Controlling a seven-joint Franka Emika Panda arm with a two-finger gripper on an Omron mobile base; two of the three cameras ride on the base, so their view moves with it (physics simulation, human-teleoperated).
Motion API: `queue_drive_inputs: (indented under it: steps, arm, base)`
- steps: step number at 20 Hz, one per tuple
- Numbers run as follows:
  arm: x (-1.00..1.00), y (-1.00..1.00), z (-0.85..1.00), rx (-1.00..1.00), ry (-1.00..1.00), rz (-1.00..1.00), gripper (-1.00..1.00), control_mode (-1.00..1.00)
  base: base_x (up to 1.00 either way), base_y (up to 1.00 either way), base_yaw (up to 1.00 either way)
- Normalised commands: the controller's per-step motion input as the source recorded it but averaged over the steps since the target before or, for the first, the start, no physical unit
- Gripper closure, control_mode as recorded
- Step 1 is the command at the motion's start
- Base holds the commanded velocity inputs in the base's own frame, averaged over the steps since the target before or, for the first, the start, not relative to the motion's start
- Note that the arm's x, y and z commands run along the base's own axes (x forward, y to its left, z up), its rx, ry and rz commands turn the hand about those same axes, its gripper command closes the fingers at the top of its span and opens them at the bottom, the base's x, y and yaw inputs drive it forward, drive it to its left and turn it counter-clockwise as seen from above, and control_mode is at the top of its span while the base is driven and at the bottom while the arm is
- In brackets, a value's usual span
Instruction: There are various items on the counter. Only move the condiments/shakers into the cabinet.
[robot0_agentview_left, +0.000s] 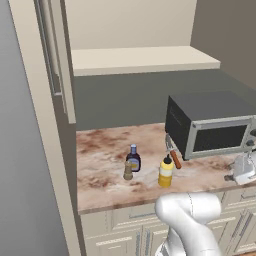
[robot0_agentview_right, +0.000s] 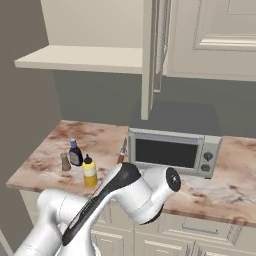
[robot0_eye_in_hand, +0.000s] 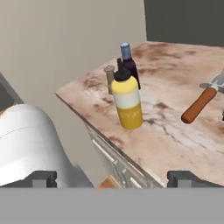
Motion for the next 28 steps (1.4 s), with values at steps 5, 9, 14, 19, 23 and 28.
queue_drive_inputs:
  steps: [5,9,14,19,23,28]
  arm:
    - [0.29,0.08,0.21,0.3,-0.09,0.07,-1.0,-1.0]
    - [0.43,0.47,0.05,0.09,0.01,0.04,-1.0,-1.0]
    - [0.23,0.08,0.0,0.01,0.11,0.0,-1.0,-1.0]
    - [0.02,0.52,-0.02,0.0,0.0,0.0,-1.0,-1.0]
    - [-0.03,0.66,-0.09,0.0,0.0,0.0,-1.0,-1.0]
    - [-0.1,0.43,-0.14,0.0,0.0,0.12,-1.0,-1.0]
  base:
    - [0.0,0.0,0.0]
    - [0.0,0.0,0.0]
    - [0.0,0.0,0.0]
    - [0.0,0.0,0.0]
    - [0.0,0.0,0.0]
    - [0.0,0.0,0.0]
